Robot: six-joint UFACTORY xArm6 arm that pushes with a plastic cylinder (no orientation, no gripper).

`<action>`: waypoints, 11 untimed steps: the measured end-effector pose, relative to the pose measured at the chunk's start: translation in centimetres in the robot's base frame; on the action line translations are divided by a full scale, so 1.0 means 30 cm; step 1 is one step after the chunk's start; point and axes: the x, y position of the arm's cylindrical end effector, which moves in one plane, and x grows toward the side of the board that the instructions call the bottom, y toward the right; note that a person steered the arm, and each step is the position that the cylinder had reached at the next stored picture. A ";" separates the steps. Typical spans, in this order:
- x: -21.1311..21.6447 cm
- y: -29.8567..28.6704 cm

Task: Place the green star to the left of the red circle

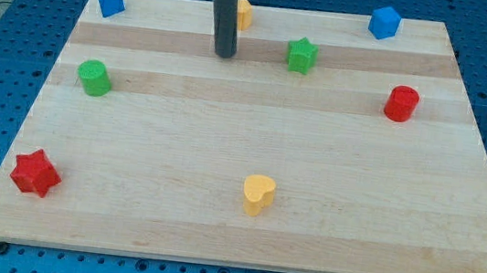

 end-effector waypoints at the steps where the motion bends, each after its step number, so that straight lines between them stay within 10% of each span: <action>1: -0.051 0.095; 5: -0.055 0.504; 7: 0.111 0.505; 9: -0.147 0.413; 11: 0.118 0.313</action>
